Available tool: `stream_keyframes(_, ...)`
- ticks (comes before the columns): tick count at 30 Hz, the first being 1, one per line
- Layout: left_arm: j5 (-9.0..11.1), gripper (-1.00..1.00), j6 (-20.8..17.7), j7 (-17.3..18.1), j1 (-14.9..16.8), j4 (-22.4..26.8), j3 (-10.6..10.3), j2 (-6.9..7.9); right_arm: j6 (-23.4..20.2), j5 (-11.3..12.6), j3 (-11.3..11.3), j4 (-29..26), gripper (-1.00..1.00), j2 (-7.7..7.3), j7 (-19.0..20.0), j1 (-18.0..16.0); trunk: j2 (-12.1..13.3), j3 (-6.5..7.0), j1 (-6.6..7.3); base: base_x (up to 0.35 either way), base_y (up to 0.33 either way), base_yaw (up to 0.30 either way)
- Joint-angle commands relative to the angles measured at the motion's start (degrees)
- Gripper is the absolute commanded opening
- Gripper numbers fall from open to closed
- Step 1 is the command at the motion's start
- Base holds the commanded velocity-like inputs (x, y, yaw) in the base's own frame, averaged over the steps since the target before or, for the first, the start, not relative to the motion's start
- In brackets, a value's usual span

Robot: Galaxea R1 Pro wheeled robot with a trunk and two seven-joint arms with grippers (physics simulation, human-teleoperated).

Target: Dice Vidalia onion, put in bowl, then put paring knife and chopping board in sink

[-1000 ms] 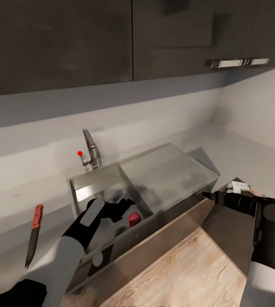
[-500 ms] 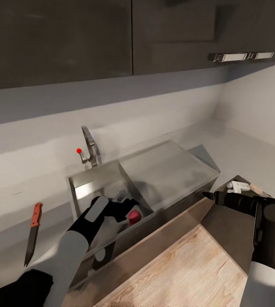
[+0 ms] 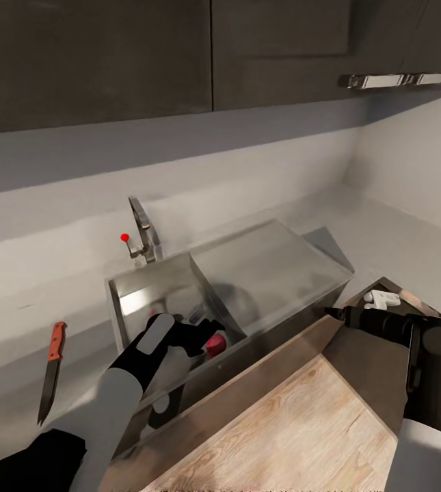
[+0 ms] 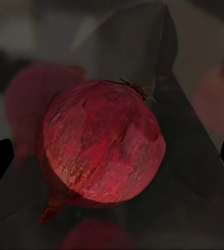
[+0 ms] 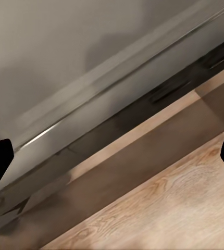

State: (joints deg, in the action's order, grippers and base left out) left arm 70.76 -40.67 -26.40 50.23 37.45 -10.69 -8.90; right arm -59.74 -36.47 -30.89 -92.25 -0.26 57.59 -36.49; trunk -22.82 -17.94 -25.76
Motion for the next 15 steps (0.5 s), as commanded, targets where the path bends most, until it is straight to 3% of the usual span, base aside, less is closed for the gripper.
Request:
stream_keyframes(1, 0.61, 1.0, -0.03, -0.58, 0.04, 0.08, -0.12, 0.02, -0.26, -0.53, -0.05, -0.05, 1.0, 0.0, 0.59, -0.07, -0.12, -0.2, -0.03, 0.0, 0.0, 0.0)
stream_keyframes(15, 0.62, 1.0, -0.45, -0.48, 0.03, 0.43, -0.1, 0.02, -0.26, -0.53, -0.04, -0.06, 1.0, 0.0, 0.59, -0.07, -0.12, -1.46, -0.03, 0.0, 0.0, 0.0)
